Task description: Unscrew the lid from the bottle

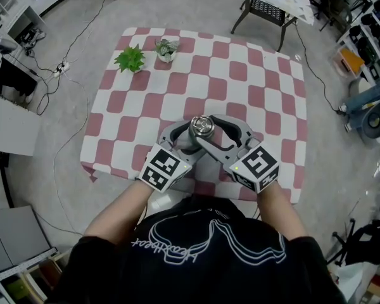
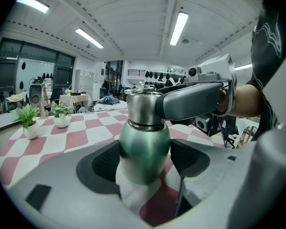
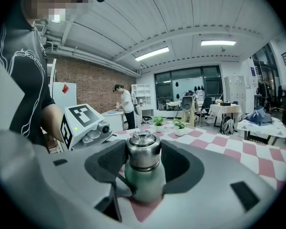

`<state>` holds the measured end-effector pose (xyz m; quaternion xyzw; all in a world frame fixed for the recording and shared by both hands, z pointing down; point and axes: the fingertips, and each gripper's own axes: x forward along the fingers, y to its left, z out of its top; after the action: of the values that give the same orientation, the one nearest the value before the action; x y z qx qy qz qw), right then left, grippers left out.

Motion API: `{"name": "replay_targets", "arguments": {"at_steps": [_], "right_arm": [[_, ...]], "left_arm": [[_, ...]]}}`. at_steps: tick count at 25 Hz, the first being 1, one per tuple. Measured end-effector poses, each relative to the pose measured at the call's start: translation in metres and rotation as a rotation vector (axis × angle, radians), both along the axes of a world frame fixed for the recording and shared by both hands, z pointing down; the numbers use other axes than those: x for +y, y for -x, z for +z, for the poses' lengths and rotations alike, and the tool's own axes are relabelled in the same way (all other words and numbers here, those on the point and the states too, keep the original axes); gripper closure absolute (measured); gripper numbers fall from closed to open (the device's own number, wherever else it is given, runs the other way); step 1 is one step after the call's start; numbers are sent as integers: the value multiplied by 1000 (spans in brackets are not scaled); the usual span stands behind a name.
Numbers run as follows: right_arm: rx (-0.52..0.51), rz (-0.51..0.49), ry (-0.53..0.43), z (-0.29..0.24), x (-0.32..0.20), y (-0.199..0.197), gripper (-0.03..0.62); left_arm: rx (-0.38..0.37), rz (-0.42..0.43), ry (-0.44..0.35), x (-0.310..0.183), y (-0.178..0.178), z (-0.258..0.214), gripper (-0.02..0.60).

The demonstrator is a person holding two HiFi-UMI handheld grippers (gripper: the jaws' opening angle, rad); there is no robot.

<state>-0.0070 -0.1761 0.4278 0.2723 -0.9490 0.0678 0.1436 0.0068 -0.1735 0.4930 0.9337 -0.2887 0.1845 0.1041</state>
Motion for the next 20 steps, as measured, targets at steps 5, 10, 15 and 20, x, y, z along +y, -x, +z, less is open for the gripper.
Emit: {"name": "replay_targets", "arguments": {"at_steps": [5, 10, 15, 20], "right_arm": [[6, -68, 8, -1, -1, 2, 359], [20, -162, 33, 0, 0, 2, 359], [54, -266, 34, -2, 1, 2, 361], [75, -376, 36, -2, 1, 4, 359]], "left_arm": [[13, 73, -8, -1, 1, 0, 249], [15, 161, -4, 0, 2, 0, 248], [16, 252, 4, 0, 1, -1, 247], [13, 343, 20, 1, 1, 1, 247]]}}
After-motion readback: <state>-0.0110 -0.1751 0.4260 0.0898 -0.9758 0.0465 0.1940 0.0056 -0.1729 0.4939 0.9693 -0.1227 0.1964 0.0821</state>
